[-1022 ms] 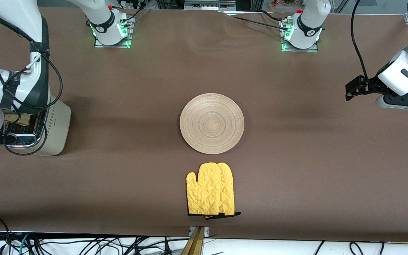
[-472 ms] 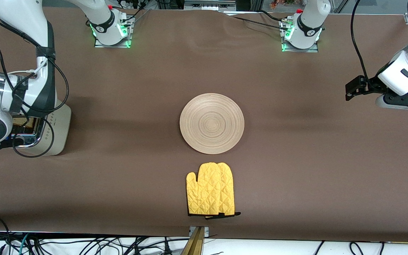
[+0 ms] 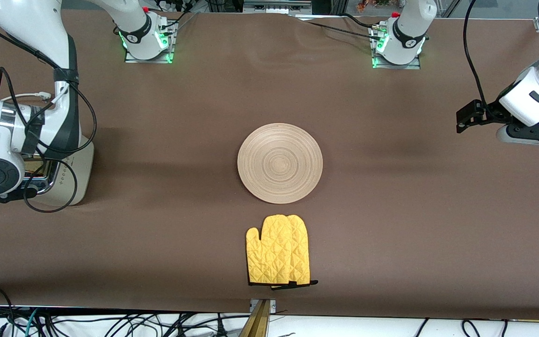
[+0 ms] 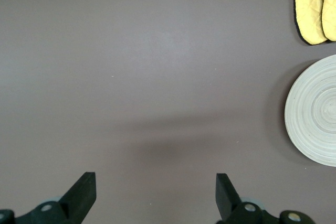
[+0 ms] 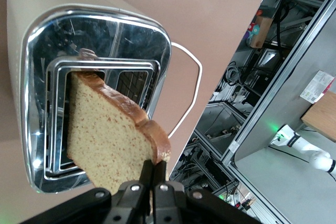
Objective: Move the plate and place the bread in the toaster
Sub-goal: 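Lower the bread into the toaster slot with the right gripper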
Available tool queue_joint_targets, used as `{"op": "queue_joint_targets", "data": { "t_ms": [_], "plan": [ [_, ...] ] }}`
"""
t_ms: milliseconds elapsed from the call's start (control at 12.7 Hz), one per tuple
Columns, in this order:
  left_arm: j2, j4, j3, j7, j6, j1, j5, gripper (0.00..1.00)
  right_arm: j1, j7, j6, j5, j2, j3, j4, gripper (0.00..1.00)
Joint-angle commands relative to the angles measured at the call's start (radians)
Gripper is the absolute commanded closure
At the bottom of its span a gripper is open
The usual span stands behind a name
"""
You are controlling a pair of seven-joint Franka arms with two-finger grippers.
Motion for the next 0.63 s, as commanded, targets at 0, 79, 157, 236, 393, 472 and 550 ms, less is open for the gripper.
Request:
{"op": "queue_joint_targets", "data": {
  "t_ms": [0, 79, 157, 236, 393, 472, 550],
  "plan": [
    [-0.006, 0.008, -0.003, 0.004, -0.015, -0.002, -0.005, 0.00, 0.003, 0.038, 0.008, 0.042, 0.013, -0.002, 0.002, 1.00],
    [-0.006, 0.008, -0.003, 0.004, -0.015, -0.002, -0.005, 0.00, 0.003, 0.062, 0.008, 0.050, 0.014, -0.002, 0.003, 0.93],
    [-0.006, 0.008, -0.003, 0.004, -0.015, -0.002, -0.005, 0.00, 0.004, 0.081, 0.008, 0.056, 0.014, 0.005, 0.003, 0.44],
    [-0.006, 0.008, -0.003, 0.004, -0.015, -0.002, -0.005, 0.00, 0.003, 0.087, 0.008, 0.085, 0.014, 0.027, 0.006, 0.00],
    [-0.006, 0.008, -0.003, 0.004, -0.015, -0.002, -0.005, 0.00, 0.004, 0.096, 0.008, 0.113, 0.011, 0.039, 0.016, 0.00],
    [-0.006, 0.008, -0.003, 0.004, -0.015, -0.002, -0.005, 0.00, 0.012, 0.107, 0.008, 0.131, 0.011, 0.042, 0.034, 0.00],
    [-0.006, 0.010, -0.003, 0.005, -0.015, -0.002, -0.005, 0.00, 0.014, 0.106, 0.006, 0.168, 0.007, 0.050, 0.051, 0.00]
  ]
}}
